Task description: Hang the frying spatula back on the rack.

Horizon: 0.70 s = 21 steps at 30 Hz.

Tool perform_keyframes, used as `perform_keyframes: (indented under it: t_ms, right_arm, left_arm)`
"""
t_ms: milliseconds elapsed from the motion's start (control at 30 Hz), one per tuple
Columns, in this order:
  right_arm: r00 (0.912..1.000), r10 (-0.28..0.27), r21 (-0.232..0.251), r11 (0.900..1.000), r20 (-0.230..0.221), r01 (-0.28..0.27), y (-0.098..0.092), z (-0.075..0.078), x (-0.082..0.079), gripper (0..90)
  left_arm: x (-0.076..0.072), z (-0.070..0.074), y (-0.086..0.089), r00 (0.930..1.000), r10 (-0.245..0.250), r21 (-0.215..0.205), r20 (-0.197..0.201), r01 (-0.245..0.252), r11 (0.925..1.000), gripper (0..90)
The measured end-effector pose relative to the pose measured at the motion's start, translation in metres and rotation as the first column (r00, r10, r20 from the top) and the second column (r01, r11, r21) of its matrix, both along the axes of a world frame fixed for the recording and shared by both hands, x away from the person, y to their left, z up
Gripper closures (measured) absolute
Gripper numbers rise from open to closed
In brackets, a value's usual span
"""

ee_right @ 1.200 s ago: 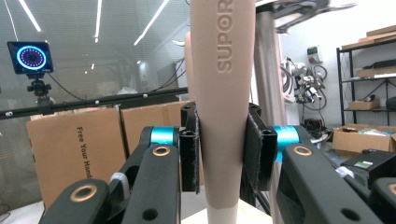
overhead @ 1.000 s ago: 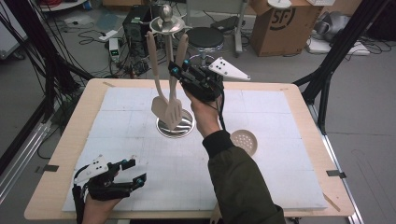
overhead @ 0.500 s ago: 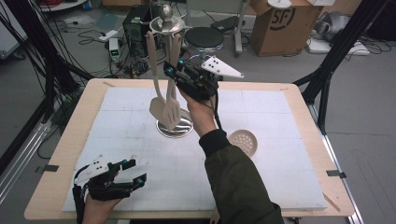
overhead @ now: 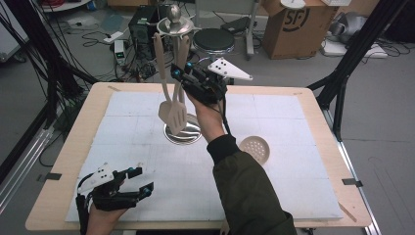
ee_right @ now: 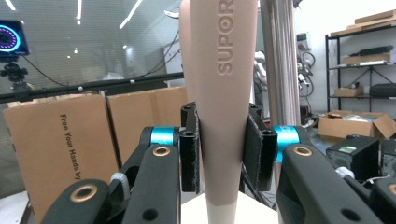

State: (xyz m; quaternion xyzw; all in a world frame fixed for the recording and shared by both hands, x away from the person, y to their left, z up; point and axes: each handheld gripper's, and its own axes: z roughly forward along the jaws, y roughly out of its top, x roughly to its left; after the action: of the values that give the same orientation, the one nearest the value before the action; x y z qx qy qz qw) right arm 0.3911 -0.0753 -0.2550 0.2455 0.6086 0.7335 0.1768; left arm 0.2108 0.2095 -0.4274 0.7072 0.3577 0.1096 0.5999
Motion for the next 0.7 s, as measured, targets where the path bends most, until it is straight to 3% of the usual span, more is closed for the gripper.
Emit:
perform_keyframes:
  t_ms: [367,700]
  right_arm:
    - [0.9987,-0.038,-0.04,0.998,-0.033,0.037,0.0058,0.0055,0.0013,71.2]
    - [0.996,-0.046,-0.023,0.999,-0.076,0.044,0.0042,0.0063,0.0028,71.1]
  left_arm:
    - [-0.0007,0.0005,0.0004,1.0,-0.003,-0.007,0.0,0.003,1.0,25.7]
    - [-0.0012,0.0007,0.0002,1.0,-0.002,-0.005,-0.001,0.002,1.0,25.7]
